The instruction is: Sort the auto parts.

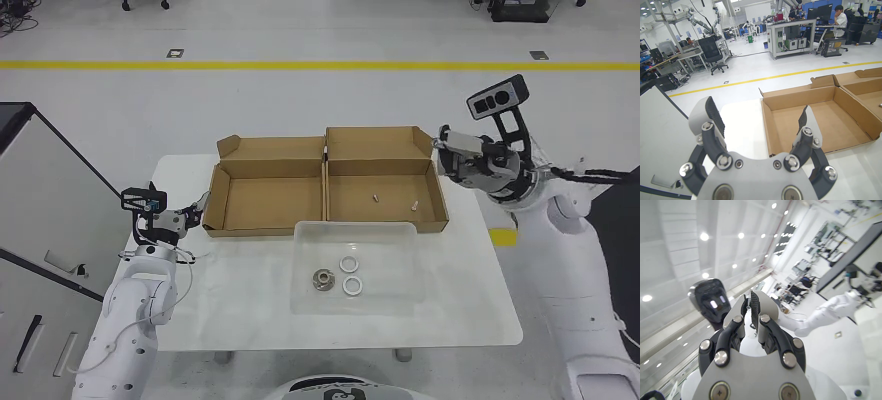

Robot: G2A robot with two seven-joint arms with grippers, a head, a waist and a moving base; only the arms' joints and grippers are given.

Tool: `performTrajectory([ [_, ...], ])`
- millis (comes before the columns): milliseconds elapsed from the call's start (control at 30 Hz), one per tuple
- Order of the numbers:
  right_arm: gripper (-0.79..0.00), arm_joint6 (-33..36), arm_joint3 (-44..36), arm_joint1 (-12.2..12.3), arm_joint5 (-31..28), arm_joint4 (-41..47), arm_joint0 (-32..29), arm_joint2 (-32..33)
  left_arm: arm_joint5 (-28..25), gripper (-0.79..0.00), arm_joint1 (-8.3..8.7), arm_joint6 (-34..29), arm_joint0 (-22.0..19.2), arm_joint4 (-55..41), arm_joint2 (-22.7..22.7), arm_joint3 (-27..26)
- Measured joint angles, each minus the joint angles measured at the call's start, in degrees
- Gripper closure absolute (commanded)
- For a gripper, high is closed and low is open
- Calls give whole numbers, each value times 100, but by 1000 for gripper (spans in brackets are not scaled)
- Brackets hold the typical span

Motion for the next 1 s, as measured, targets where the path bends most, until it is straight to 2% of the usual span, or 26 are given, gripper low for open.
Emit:
performTrajectory([
  [133,0,-98,-49,134,283,-1197,-50,485,0,-785,0,0,0,0,0,0],
  [233,0,-172,-226,245,387,-2565,49,687,0,-785,0,0,0,0,0,0],
  [333,0,-249,-275,315,395,-4092,226,579,0,-785,0,0,0,0,0,0],
  [533,0,-385,96,347,300,-5623,899,-100,0,-785,0,0,0,0,0,0],
  [667,0,-607,389,335,190,-7069,1409,-767,0,-785,0,0,0,0,0,0],
  [867,0,-906,991,233,110,-8480,2016,-1746,0,-785,0,0,0,0,0,0],
  [1000,0,-1111,1511,130,82,-8979,2299,-2295,0,-785,0,0,0,0,0,0],
])
